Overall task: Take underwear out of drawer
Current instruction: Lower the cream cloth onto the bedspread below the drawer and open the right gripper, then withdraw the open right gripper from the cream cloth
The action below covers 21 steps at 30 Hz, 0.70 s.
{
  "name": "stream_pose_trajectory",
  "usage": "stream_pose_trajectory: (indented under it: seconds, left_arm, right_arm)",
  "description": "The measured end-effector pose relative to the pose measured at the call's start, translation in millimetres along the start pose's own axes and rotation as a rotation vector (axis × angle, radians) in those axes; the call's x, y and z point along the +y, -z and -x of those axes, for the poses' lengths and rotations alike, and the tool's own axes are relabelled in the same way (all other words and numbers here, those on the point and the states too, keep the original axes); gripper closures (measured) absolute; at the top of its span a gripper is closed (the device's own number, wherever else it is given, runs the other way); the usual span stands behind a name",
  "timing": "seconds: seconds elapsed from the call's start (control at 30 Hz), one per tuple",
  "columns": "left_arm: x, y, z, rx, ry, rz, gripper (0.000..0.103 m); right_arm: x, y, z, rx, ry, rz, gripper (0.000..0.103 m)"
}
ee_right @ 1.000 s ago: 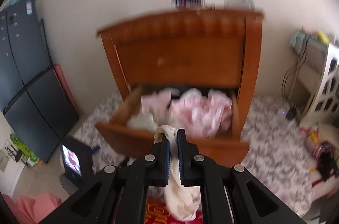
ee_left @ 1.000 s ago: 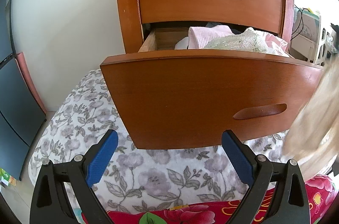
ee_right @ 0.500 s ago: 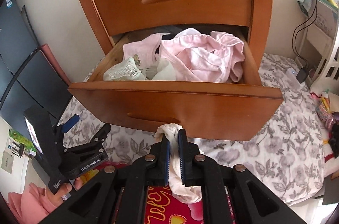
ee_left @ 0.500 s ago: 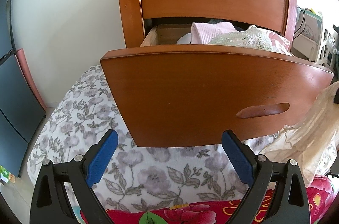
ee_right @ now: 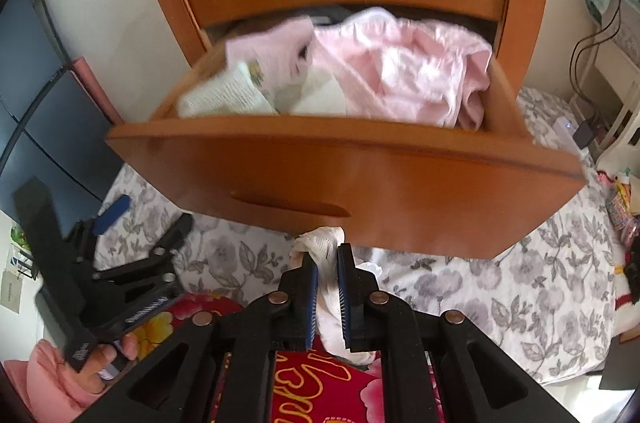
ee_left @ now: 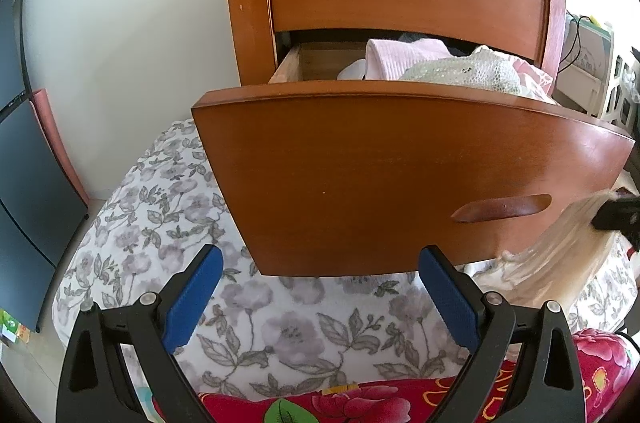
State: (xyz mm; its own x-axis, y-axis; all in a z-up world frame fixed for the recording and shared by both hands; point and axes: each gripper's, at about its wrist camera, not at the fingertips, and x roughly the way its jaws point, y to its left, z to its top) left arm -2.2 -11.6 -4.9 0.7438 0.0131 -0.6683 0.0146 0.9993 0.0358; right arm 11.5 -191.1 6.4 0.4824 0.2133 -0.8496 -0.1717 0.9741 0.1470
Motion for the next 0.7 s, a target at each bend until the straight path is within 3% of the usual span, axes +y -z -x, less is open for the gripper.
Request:
stream_pose_trajectory:
  seconds: [0.23, 0.37, 0.7]
  left_arm:
    - [2.6, -0.3, -2.5, 0.011, 0.005, 0.006, 0.005]
    - [2.8, -0.2, -4.5, 0.02, 0.006, 0.008, 0.005]
    - [3.6, 0.1, -6.1, 0.027, 0.009, 0.013, 0.005]
  right_arm:
    - [-0.8, 5.5, -30.0, 0.081, -0.002, 0.003, 0.09]
    - [-3.6, 5.9, -28.8, 0.072, 0.002, -0.002, 0.066]
    - [-11.1, 5.9, -25.8, 0.056, 0.026, -0.019, 0.028]
